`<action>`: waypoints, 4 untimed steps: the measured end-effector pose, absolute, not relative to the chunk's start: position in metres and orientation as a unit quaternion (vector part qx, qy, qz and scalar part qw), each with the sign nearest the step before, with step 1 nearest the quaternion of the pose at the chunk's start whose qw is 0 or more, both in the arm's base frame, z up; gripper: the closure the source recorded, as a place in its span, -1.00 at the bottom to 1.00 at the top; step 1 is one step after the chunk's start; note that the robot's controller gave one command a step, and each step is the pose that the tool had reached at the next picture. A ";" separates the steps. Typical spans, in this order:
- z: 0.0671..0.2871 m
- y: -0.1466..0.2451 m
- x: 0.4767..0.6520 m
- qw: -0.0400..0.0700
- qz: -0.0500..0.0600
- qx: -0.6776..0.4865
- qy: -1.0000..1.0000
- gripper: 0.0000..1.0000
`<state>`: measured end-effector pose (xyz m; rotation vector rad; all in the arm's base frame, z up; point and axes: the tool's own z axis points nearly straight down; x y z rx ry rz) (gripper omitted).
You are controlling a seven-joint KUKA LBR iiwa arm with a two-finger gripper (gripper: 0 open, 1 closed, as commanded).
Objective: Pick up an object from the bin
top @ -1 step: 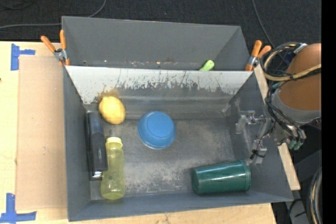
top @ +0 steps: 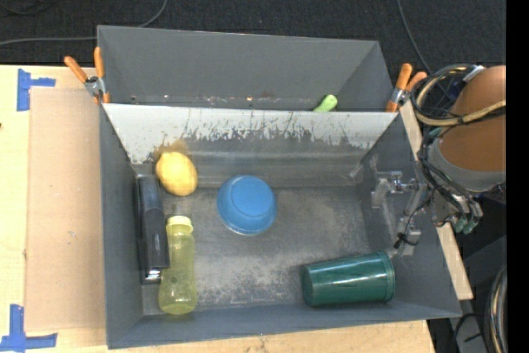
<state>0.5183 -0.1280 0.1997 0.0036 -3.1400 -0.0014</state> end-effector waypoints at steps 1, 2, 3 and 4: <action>0.123 -0.104 0.491 0.000 -0.001 0.135 -0.991 -1.00; 0.107 -0.085 0.471 -0.002 0.000 0.186 -0.983 -1.00; 0.108 -0.039 0.475 0.000 -0.001 0.234 -0.972 -1.00; 0.073 -0.076 0.476 -0.012 0.004 0.240 -0.971 -1.00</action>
Offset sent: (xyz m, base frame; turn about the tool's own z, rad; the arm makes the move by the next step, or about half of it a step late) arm -0.0487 0.0417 -0.0926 -0.3702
